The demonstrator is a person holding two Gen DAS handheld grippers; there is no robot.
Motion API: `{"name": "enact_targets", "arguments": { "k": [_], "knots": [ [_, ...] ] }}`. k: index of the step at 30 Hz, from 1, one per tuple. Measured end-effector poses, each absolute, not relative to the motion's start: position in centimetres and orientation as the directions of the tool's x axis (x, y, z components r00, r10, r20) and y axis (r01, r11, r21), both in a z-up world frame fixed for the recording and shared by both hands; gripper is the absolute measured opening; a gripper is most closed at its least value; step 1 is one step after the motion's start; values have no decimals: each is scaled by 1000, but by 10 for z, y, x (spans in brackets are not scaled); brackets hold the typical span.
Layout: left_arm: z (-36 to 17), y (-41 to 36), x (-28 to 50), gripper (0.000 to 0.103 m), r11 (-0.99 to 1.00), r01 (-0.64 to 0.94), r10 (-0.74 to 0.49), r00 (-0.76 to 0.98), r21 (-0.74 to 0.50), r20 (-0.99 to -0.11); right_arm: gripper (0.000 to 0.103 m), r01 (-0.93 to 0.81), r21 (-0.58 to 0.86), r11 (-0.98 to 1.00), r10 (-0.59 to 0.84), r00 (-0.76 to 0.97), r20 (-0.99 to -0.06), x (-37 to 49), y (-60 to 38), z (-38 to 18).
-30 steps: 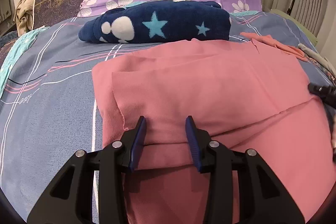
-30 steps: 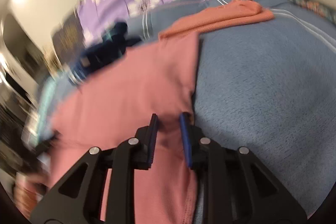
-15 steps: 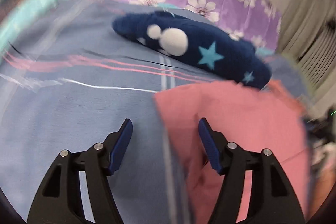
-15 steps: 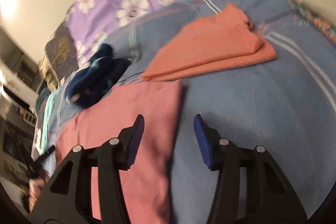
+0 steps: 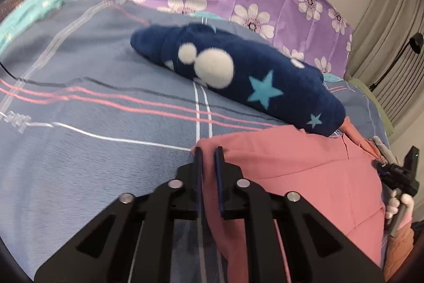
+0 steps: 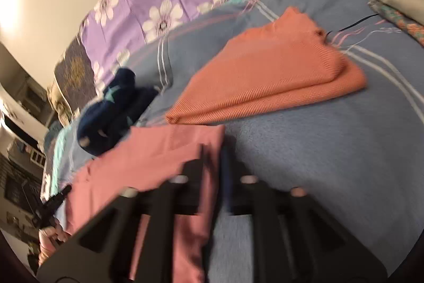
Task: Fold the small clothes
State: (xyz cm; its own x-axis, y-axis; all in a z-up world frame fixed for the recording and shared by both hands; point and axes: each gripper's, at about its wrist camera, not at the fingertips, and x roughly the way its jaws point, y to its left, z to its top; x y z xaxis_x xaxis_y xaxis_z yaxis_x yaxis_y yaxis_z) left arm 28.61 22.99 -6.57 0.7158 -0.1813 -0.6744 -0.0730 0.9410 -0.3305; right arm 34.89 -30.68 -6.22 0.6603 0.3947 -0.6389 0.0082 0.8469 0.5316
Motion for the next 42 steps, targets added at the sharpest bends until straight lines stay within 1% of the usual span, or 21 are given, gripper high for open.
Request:
{"name": "enact_targets", "arguments": {
  "k": [1,2,4,5,6,7,8,9,10,11,12,13,15,16,20,25,27,29,32,38,42],
  "knots": [
    [-59,230,279,13,940,-62,-190,721,-336,-666,44,-18,526,850,401,670,-624,336,-308,-54],
    [-52,228,270,18,936,-47,-209,725,-350,-656,44,-40,514,857,405,670,-622,327,-307,-50],
    [-40,222,245,23,936,0,-241,730,-353,-639,42,-86,478,874,410,658,-632,301,-303,-42],
    [-37,217,234,32,938,27,-255,729,-345,-635,41,-128,472,873,434,646,-628,284,-300,-40],
    [-35,206,218,38,944,76,-275,723,-322,-634,41,-158,472,868,455,635,-624,273,-298,-40],
    [-37,196,205,44,954,104,-271,708,-282,-652,41,-194,462,865,476,608,-635,256,-293,-44],
    [-44,185,195,46,966,118,-248,683,-231,-687,41,-202,435,877,466,579,-669,247,-287,-51],
    [-59,173,186,46,979,121,-202,634,-162,-747,39,-190,388,902,425,545,-722,240,-281,-61],
    [-74,166,179,46,987,111,-162,590,-119,-791,38,-181,332,926,376,543,-751,227,-277,-71],
    [-82,161,162,47,992,89,-127,612,-92,-781,37,-192,319,928,371,564,-738,219,-276,-72],
    [-80,159,150,47,992,82,-129,632,-99,-764,38,-201,307,930,366,576,-731,208,-276,-70],
    [-79,158,138,48,984,93,-174,614,-149,-769,38,-208,313,927,374,571,-731,196,-278,-68],
    [-75,155,108,48,960,136,-277,607,-246,-745,39,-226,356,907,421,555,-718,175,-284,-66],
    [-76,151,94,49,951,159,-306,594,-265,-744,39,-236,378,895,444,536,-718,161,-287,-69],
    [-84,142,51,49,941,202,-339,576,-272,-743,39,-251,406,879,476,521,-708,112,-297,-76],
    [-86,146,9,49,906,214,-420,554,-364,-719,39,-257,493,832,550,504,-666,54,-312,-80],
    [-88,145,-12,49,895,227,-444,542,-384,-714,39,-256,511,821,565,499,-657,36,-317,-80],
    [-88,143,-26,49,893,244,-449,538,-378,-714,38,-255,523,814,574,495,-652,15,-323,-80],
    [-88,141,-49,49,884,275,-468,528,-379,-709,38,-255,548,797,595,488,-638,-8,-331,-81],
    [-87,145,-90,48,847,307,-531,478,-434,-700,38,-257,600,758,643,456,-616,-52,-344,-84],
    [-88,144,-112,48,831,336,-555,446,-443,-702,38,-263,642,720,683,436,-586,-64,-346,-86]
  ]
}}
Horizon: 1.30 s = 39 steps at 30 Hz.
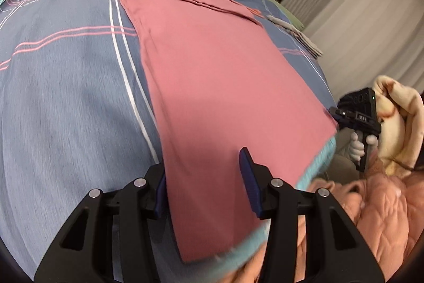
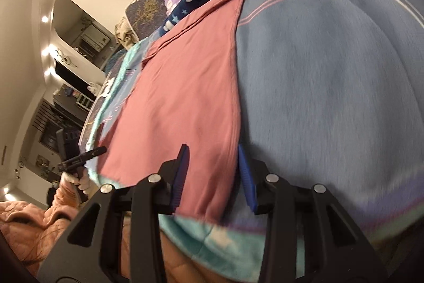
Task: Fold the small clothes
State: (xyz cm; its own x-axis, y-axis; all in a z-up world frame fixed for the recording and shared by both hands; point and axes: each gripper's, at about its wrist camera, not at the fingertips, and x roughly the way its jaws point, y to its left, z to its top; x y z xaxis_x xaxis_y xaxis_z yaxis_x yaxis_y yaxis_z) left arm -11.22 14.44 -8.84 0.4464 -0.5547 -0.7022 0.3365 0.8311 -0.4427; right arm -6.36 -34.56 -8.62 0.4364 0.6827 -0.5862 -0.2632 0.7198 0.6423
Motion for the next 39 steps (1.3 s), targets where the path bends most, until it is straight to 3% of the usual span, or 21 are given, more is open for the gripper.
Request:
{"name": "enact_targets", "arguments": {
  "k": [5,10,12,13,14,15,19,25,31,33,35,39],
  "knots": [
    [-94,141,-101,48,807,344,-591,435,-481,-680,38,-275,707,651,748,389,-538,-41,-334,-91],
    [-93,145,-117,48,803,338,-596,439,-491,-672,37,-314,651,691,721,368,-588,-56,-325,-83],
    [-95,147,-121,43,801,335,-599,451,-496,-662,37,-314,661,682,729,365,-579,-55,-325,-85],
    [-96,147,-117,30,803,324,-596,456,-500,-661,37,-302,675,673,736,366,-570,-51,-325,-86],
    [-98,148,-113,7,806,312,-591,462,-503,-662,27,-285,681,675,732,373,-569,-46,-323,-88],
    [-99,148,-106,2,802,296,-596,457,-519,-660,9,-263,686,678,727,379,-573,-44,-321,-89],
    [-74,137,-108,2,813,354,-582,531,-462,-616,3,-264,741,618,760,442,-477,-35,-322,-72],
    [12,147,-129,1,749,479,-647,678,-458,-348,3,-428,753,500,807,547,-225,-48,-343,7],
    [71,138,-188,2,760,548,-629,756,-351,-181,3,-567,657,497,780,624,-52,-116,-372,64],
    [80,134,-209,2,773,545,-609,780,-325,-142,3,-578,628,521,758,652,-28,-133,-380,68],
    [78,135,-211,2,769,540,-609,781,-342,-135,5,-539,636,552,735,675,-65,-132,-383,64],
    [56,130,-168,2,766,494,-609,762,-412,-220,5,-457,698,551,726,675,-130,-96,-383,45]
  ]
}}
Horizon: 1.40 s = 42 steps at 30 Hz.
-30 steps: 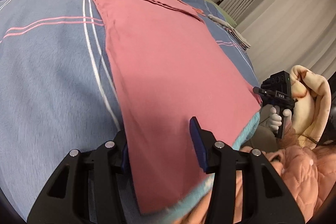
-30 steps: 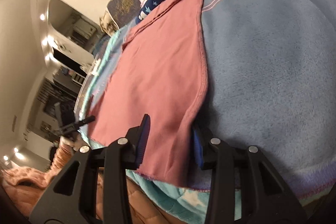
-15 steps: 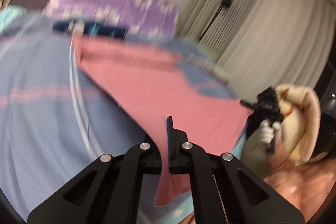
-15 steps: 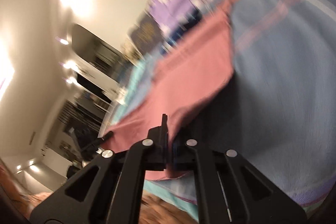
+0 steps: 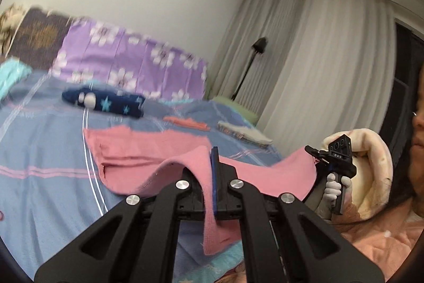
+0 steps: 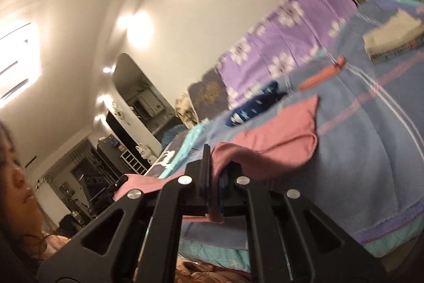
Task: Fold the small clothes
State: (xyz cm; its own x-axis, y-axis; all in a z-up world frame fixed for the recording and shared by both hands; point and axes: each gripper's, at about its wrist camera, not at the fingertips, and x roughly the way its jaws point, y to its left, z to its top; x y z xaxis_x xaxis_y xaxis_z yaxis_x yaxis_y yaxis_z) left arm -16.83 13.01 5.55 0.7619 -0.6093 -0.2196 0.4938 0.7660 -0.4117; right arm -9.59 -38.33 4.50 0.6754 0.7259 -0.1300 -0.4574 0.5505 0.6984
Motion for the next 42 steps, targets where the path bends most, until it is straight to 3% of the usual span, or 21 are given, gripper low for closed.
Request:
{"name": "enact_targets", "arguments": {
  "k": [6,13,23,31,35,42],
  "knots": [
    [39,140,-120,2,749,440,-607,756,-495,-245,5,-420,722,550,724,670,-162,-48,-372,33],
    [38,150,-66,2,781,373,-563,767,-502,-306,5,-391,727,564,709,681,-183,19,-363,36],
    [30,159,44,2,803,309,-540,738,-510,-404,5,-288,731,619,675,672,-306,144,-341,14],
    [-51,176,132,2,823,151,-495,664,-547,-561,5,-126,716,687,631,592,-501,222,-319,-60],
    [-93,183,149,2,801,90,-509,621,-591,-595,7,-91,718,691,629,564,-534,228,-319,-83],
    [-87,186,142,8,795,104,-518,627,-597,-582,9,-117,692,712,621,566,-543,224,-315,-80]
  ]
}}
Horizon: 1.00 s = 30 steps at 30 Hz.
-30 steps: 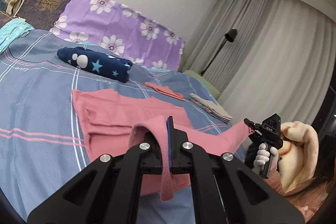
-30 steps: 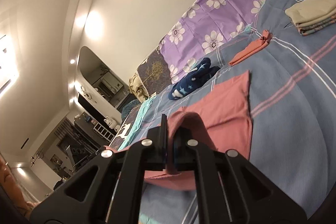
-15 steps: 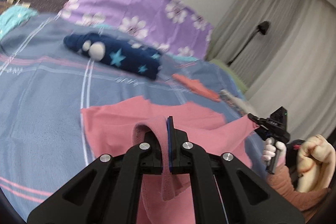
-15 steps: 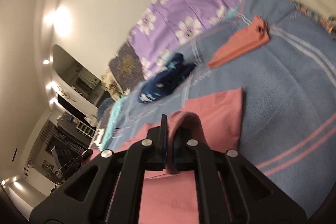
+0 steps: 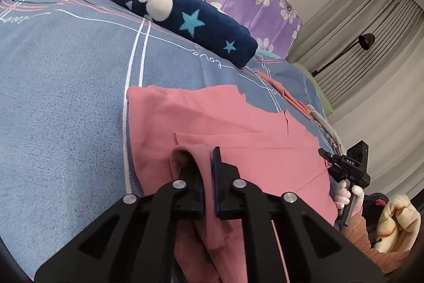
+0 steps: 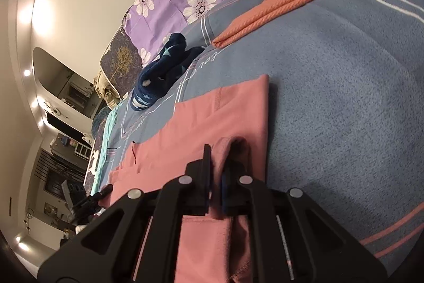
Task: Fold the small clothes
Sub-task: 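Fold the hem up toward the collar with both grippers and release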
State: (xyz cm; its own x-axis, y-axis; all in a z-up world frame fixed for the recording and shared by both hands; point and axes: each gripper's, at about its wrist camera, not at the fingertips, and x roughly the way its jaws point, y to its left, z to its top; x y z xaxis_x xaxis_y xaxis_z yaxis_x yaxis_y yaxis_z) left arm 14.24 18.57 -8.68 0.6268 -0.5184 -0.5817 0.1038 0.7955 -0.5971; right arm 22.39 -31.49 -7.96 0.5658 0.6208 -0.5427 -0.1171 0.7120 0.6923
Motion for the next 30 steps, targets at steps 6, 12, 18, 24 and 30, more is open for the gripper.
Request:
{"name": "enact_targets", "arguments": {
  "k": [6,12,18,24,30],
  "knots": [
    [-77,182,126,16,766,133,-562,612,-629,-556,7,-159,644,748,602,569,-559,212,-307,-63],
    [-62,177,119,2,737,184,-601,619,-650,-506,5,-205,648,734,620,591,-516,208,-300,-38],
    [-39,186,151,2,737,148,-549,700,-660,-456,5,-179,664,726,615,600,-511,247,-293,-20],
    [-67,219,195,30,683,-37,-503,701,-729,-506,29,-44,632,774,550,541,-636,290,-290,-51],
    [-68,222,186,47,759,-20,-454,700,-650,-552,39,-97,592,800,536,559,-632,278,-299,-54]
  ]
}}
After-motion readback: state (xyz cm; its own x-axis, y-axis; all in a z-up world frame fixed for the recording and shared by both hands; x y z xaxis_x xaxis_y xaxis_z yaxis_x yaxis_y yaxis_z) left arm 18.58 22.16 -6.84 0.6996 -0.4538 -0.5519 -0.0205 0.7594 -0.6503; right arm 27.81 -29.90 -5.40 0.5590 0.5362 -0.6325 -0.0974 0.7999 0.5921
